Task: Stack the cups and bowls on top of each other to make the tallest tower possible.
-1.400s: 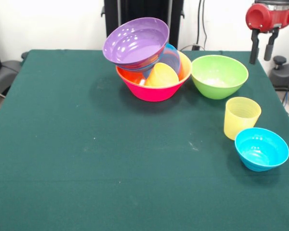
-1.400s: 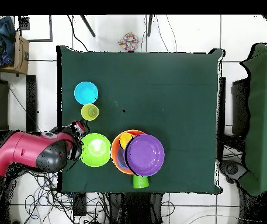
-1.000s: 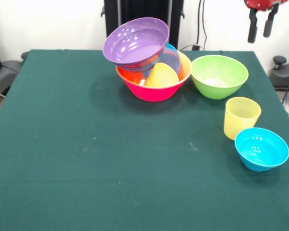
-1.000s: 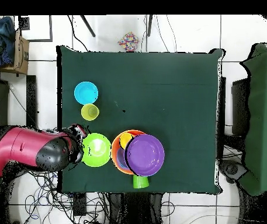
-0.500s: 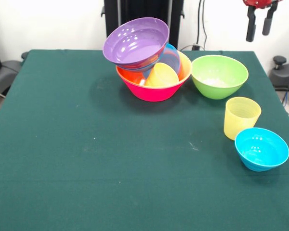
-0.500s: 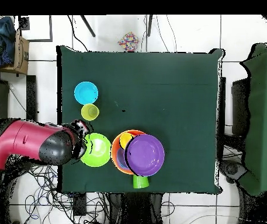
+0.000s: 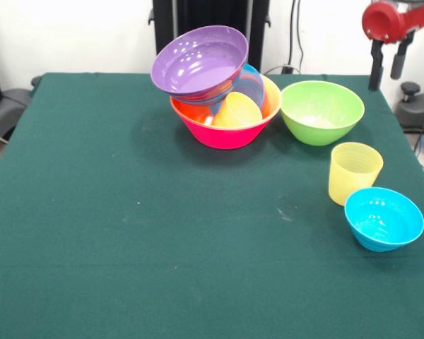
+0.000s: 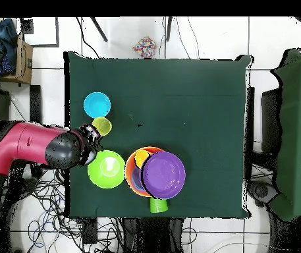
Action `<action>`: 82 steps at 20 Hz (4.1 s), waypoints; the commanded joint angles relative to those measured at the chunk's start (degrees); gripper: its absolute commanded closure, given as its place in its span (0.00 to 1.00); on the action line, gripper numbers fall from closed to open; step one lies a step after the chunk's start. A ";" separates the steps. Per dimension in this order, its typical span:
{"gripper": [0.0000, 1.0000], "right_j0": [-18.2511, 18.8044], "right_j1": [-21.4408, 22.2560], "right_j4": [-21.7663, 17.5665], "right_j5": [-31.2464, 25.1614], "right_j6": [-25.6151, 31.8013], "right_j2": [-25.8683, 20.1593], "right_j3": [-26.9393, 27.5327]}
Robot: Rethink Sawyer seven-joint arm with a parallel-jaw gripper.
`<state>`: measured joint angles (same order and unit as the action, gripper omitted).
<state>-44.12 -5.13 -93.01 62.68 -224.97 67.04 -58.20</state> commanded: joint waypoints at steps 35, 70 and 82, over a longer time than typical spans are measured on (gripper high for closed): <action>0.00 2.65 -15.19 8.22 -15.49 -2.40 -5.66 13.17; 1.00 5.15 -5.24 3.99 3.57 4.42 -2.51 8.85; 1.00 7.19 2.37 -2.24 18.14 3.57 1.97 8.83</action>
<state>-38.22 -5.86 -93.36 77.71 -224.97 72.56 -49.04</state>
